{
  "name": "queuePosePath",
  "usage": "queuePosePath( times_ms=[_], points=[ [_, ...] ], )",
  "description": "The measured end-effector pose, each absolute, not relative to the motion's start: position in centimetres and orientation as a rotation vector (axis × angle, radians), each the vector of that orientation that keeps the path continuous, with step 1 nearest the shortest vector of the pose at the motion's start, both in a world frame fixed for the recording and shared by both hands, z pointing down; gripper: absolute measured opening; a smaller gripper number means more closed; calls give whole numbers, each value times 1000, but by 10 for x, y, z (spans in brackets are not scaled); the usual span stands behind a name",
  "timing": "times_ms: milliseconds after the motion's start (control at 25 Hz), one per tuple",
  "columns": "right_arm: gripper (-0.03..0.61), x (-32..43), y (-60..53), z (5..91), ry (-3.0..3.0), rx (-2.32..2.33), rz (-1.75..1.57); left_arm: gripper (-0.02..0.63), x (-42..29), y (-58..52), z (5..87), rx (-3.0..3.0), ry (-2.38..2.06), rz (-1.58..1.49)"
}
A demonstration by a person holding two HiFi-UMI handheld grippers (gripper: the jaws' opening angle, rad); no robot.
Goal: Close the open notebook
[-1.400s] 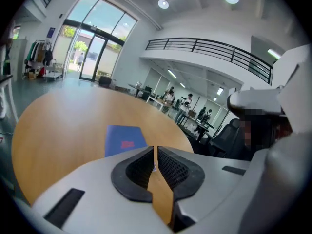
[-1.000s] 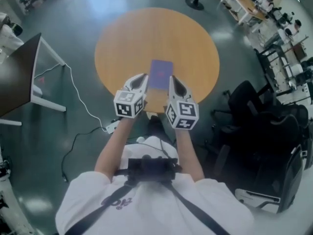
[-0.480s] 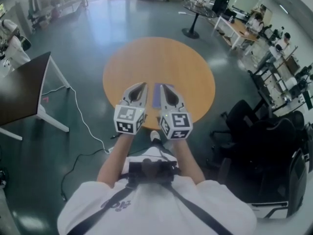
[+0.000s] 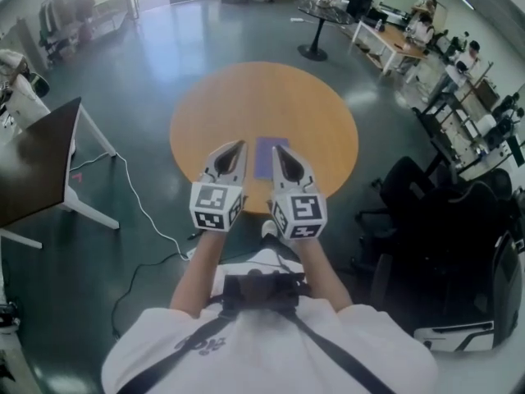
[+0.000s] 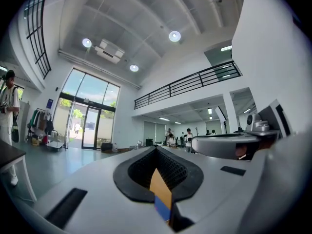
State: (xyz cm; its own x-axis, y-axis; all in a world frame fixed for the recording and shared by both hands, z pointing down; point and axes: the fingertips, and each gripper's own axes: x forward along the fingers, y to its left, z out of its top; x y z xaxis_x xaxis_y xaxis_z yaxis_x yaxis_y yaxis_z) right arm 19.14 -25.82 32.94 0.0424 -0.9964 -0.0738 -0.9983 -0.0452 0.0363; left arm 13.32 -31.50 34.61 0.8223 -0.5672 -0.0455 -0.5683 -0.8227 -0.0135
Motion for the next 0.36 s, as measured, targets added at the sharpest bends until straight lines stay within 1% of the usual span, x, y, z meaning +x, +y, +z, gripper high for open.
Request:
queuePosePath(
  times_ms=[360],
  points=[
    [17,213,-262,333,2143,-2291,77,11,150,-323,348,-2990,941,72]
  ],
)
